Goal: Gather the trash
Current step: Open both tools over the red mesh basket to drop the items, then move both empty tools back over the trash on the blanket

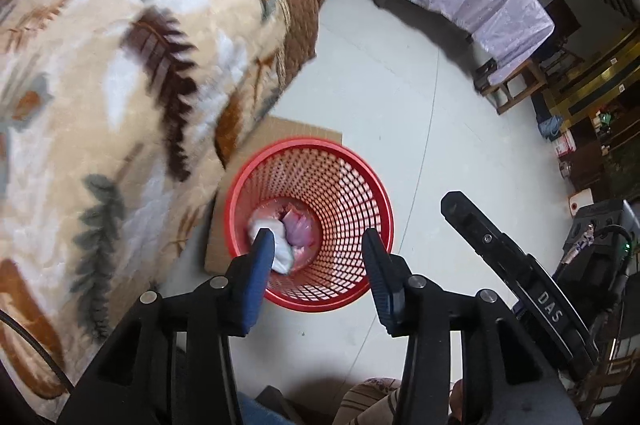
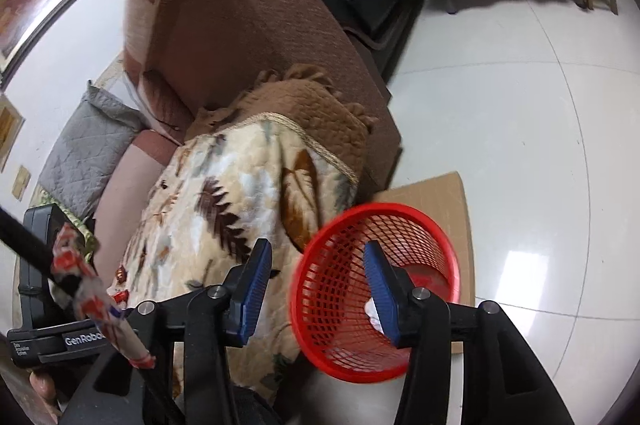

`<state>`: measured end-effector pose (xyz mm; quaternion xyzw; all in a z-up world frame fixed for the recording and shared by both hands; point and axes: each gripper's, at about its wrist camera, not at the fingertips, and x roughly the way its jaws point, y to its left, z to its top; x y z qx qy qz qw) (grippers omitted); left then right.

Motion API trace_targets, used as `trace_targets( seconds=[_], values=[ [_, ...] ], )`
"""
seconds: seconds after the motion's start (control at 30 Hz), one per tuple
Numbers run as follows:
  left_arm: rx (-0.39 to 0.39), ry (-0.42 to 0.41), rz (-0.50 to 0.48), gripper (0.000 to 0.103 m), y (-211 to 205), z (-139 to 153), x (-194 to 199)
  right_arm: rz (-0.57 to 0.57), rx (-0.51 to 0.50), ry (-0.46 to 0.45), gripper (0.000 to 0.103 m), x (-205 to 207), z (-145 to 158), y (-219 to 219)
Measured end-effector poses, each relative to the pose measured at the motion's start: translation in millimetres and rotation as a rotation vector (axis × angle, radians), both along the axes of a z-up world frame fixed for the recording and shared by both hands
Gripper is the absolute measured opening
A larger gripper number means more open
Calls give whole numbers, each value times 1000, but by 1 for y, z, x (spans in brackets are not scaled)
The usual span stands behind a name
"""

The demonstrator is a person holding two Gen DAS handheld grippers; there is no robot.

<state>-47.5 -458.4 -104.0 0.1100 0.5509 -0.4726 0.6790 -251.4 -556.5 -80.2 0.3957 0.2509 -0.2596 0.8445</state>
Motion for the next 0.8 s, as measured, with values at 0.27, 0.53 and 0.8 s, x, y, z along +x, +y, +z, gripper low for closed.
trace_targets(
  seconds=[0.27,0.53,0.8],
  values=[
    [-111,-157,116,54,84,77,6,113,-112,-93,73,23,52,52],
    [-189,-256,324,62,197,120,10,276,-237,-158,83,57,103,133],
    [-230,-316,543,63,294,130,37,449,-289,-135,85,102,124,203]
  ],
)
